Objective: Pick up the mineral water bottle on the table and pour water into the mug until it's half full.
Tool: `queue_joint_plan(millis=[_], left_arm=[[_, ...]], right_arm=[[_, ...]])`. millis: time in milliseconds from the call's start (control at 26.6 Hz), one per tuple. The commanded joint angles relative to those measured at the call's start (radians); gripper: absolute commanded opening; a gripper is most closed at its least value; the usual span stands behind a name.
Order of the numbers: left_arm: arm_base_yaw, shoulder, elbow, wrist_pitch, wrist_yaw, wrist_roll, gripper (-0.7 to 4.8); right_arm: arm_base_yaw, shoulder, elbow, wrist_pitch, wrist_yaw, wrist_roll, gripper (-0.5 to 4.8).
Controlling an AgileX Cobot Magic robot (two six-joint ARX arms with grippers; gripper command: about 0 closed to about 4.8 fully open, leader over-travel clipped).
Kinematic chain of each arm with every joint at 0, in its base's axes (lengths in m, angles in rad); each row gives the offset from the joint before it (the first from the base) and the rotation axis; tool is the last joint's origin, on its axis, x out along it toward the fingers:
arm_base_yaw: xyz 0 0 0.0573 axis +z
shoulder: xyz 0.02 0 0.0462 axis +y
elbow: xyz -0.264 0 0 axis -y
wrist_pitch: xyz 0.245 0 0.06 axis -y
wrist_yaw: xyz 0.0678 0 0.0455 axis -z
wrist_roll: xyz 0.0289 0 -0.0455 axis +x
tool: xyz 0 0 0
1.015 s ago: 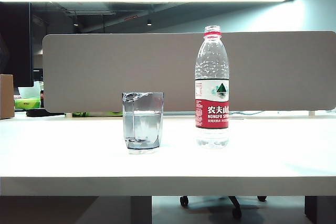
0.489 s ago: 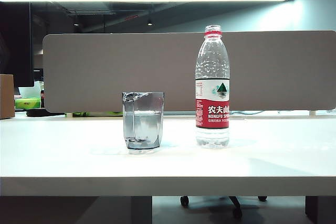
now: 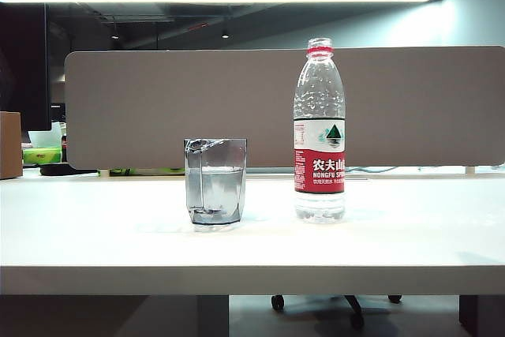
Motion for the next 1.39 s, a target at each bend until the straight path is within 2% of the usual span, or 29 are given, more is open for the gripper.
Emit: queue_joint_plan(millis=[38,150,489,1128,1241,1391], left_arm=[[-0.001,0.001,0.004,0.009,-0.001,-0.002,0.22],[-0.001,0.001,0.004,0.009,-0.001,-0.002,0.22],[-0.001,0.001,0.004,0.008,-0.001,-0.002,0.22],[-0.001,0.000,0.004,0.006,-0.001,-0.002,0.22],[0.002,-0.083,-0.006,0.010,-0.003,0.043,0.22],[0.002,-0.232,-0.054,0.072,0.000,0.050,0.22]], right_arm=[[0.008,-0.065,-0.098,0.045,-0.003,0.020,-0.01],[0.022,-0.114,-0.153,0.036,-0.003,0.039,-0.01],[0.051,-0.218,-0.151,-0.239,0.000,0.037,-0.01],[0.050,-0.218,-0.151,-0.249,0.001,0.036,-0.01],[0.050,-0.218,-0.151,-0.249,0.000,0.036,-0.01],[0.050,-0.218,-0.151,-0.250,0.000,0.036,-0.01]])
